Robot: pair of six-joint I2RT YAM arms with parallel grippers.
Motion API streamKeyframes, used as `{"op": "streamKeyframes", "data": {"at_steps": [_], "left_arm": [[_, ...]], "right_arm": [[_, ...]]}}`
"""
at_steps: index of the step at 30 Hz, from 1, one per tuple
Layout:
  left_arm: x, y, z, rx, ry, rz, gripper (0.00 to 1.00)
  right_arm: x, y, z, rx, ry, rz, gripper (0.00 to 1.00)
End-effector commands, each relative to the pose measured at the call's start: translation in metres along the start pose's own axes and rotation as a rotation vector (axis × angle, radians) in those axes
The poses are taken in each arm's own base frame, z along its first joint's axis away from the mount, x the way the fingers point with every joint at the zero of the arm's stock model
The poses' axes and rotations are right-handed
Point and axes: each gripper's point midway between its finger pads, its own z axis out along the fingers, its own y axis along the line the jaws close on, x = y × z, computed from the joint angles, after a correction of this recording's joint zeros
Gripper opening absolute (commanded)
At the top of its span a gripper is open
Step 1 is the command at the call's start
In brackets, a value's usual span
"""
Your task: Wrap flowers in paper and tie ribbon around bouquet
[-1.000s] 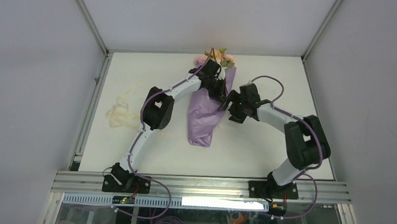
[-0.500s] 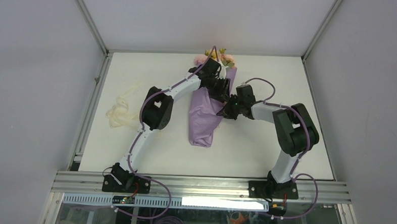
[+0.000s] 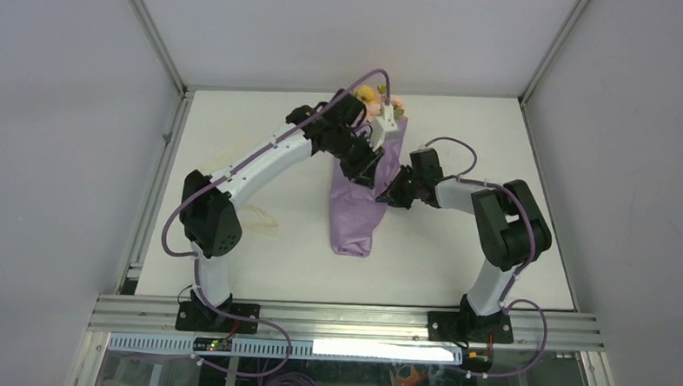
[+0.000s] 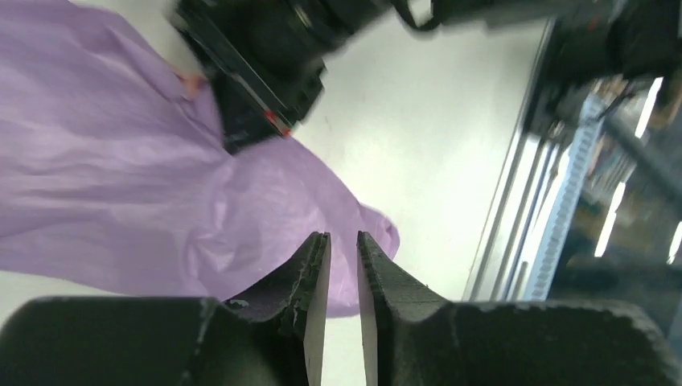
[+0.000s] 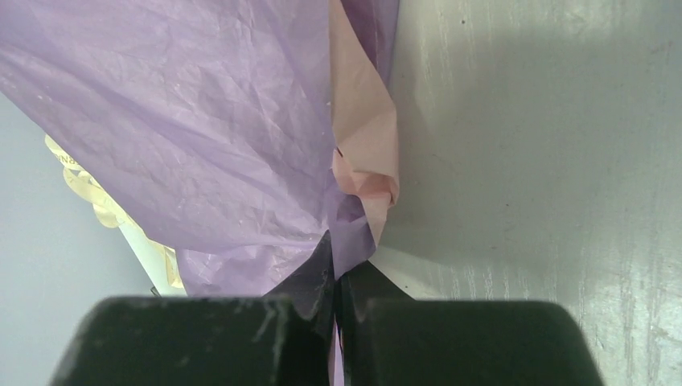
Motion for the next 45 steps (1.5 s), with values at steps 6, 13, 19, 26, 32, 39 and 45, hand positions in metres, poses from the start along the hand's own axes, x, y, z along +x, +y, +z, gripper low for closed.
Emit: {"op": "streamKeyframes", "data": {"at_steps": [6,13,19,26,32,39,45], "left_arm": [[0.128,-0.007,0.084,0.029,0.384,0.270,0.22],[0.195,-0.030,0.088,0.087,0.550,0.287,0.24],[0.228,-0.058,0.080,0.158,0.627,0.270,0.28],[0.212,-0.094,0.044,0.284,0.613,0.286,0.37],[0.140,-0.104,0.003,0.281,0.458,0.357,0.39],[0.131,-0.013,0.080,-0.078,0.364,0.452,0.46],[0.171,-0.018,0.107,-0.042,0.449,0.529,0.49]], "right_arm": [[-0.010,0.005,0.000,-0.023,-0.034,-0.017,0.00],[-0.016,0.004,-0.002,-0.010,-0.073,-0.027,0.00],[-0.020,0.001,0.002,-0.001,-0.083,-0.030,0.00],[-0.021,-0.001,0.001,0.015,-0.081,-0.064,0.00],[-0.022,0.003,0.000,0.003,-0.079,-0.072,0.00],[-0.025,0.011,0.000,-0.021,-0.088,-0.049,0.03],[-0.029,0.020,-0.007,-0.044,-0.085,-0.067,0.24]]}}
